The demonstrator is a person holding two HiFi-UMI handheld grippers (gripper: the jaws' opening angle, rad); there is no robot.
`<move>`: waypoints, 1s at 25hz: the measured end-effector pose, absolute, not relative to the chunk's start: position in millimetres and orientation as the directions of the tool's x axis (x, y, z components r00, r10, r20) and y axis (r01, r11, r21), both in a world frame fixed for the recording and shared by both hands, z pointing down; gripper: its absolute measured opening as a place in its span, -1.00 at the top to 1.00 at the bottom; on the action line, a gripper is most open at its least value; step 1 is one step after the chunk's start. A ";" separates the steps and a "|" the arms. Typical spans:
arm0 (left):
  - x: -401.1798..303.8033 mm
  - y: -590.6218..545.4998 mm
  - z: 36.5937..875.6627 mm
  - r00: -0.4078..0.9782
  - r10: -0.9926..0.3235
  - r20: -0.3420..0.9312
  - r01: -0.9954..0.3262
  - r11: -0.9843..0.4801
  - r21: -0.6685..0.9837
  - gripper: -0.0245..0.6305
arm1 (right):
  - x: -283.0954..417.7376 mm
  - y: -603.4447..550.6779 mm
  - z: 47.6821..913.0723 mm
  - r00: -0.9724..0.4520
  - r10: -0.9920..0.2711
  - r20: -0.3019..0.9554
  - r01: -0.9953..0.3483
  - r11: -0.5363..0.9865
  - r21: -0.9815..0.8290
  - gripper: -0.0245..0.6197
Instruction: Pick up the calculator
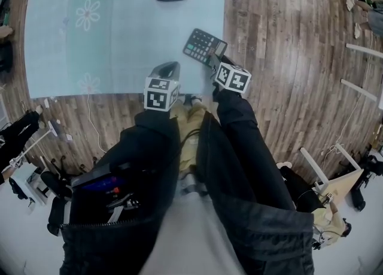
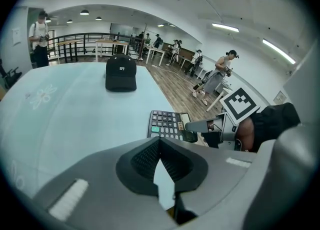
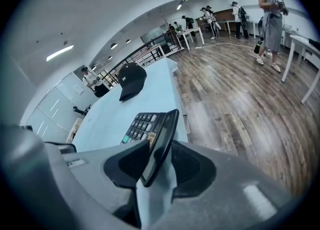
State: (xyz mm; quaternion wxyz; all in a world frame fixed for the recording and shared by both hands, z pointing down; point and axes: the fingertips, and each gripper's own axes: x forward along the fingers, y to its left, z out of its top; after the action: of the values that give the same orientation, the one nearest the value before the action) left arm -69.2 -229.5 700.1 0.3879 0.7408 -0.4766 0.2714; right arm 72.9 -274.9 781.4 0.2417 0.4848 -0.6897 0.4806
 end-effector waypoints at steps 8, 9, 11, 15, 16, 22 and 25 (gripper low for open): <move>-66.2 -227.1 695.4 0.399 -0.512 0.761 -0.917 -0.244 0.316 0.92 | 71.4 -278.3 762.7 -0.477 -0.468 0.744 -0.842 0.002 -0.539 0.77; -66.1 -226.3 693.6 0.400 -0.516 0.757 -0.916 -0.246 0.316 0.92 | 68.7 -279.5 757.4 -0.483 -0.479 0.733 -0.837 0.007 -0.548 0.80; -67.3 -223.8 690.2 0.400 -0.523 0.753 -0.916 -0.246 0.315 0.92 | 62.5 -281.2 747.5 -0.488 -0.493 0.720 -0.836 0.029 -0.548 0.81; -68.1 -221.8 684.2 0.395 -0.541 0.743 -0.919 -0.239 0.315 0.92 | 55.8 -281.3 732.7 -0.492 -0.499 0.714 -0.851 0.103 -0.515 0.81; -69.0 -222.0 681.8 0.394 -0.548 0.738 -0.919 -0.238 0.314 0.92 | 53.9 -280.8 727.8 -0.495 -0.504 0.708 -0.853 0.124 -0.507 0.81; -82.3 -224.0 653.3 0.385 -0.607 0.695 -0.922 -0.228 0.312 0.92 | 42.1 -274.5 682.0 -0.502 -0.561 0.658 -0.856 0.214 -0.471 0.81; -85.7 -234.5 633.7 0.383 -0.643 0.663 -0.922 -0.226 0.314 0.92 | 42.9 -281.6 647.9 -0.504 -0.616 0.605 -0.851 0.236 -0.469 0.81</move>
State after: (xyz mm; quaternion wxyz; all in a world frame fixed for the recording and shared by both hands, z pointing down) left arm -85.7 -234.5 633.7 0.3457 0.7564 -0.5172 0.2022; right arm 42.9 -281.6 647.9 0.1487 0.4753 -0.7719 0.3952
